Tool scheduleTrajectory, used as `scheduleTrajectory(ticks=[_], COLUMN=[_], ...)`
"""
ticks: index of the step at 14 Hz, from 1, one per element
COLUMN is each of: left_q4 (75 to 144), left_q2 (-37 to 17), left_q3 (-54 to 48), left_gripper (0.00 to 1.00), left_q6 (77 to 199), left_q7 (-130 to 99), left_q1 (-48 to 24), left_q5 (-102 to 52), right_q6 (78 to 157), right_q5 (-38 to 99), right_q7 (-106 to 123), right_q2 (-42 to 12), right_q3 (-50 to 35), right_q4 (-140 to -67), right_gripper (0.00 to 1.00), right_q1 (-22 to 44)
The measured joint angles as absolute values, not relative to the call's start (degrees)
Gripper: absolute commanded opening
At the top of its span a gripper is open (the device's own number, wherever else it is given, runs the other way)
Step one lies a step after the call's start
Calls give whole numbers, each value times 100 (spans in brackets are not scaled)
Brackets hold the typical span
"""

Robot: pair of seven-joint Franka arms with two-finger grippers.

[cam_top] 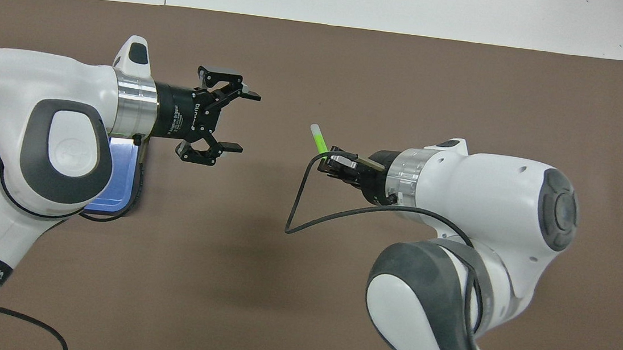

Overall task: Right arm passes pens to left for tray arrangement
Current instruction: 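Carry the green pen toward the left gripper while the left gripper approaches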

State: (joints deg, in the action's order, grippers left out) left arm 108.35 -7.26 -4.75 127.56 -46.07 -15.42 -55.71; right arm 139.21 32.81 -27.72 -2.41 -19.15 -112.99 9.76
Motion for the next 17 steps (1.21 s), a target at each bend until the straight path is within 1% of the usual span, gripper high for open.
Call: scheduleTrajectory(ticks=[3,6,9,11,12,15,17], left_q4=[11145,11386,11480,11537,11554,11590,11634], left_q2=[-637,-582,-554,-519,-503,-484,-483], left_q3=[-476,-479,-470,-470,-470,-471,-473], left_gripper=[98,95,91,83,81,81,81], left_q6=[13242,13759,13928,14004,14019,14195,14629], left_q7=[-4662,-4712,-4747,-4747,-4748,-4748,-4750], left_q1=[-1854,-2144,-2203,-2219,-2222,-2302,-2543], left_q5=[-5886,-6102,-6448,-6738,-6868,-7277,-7568], right_q6=[14289,14300,14316,14411,14425,14429,14431], right_q5=[3291,3381,3397,3397,3398,3398,3398], right_q7=[-3001,-3046,-3143,-3181,-3185,-3235,-3297], right_q2=[-377,-380,-380,-382,-384,-386,-386], right_q3=[-1914,-1914,-1913,-1913,-1912,-1911,-1911], right_q4=[-11280,-11221,-11197,-11196,-11196,-11192,-11173], right_gripper=[0,0,0,0,0,0,0], right_q1=[1183,1264,1294,1305,1306,1306,1317])
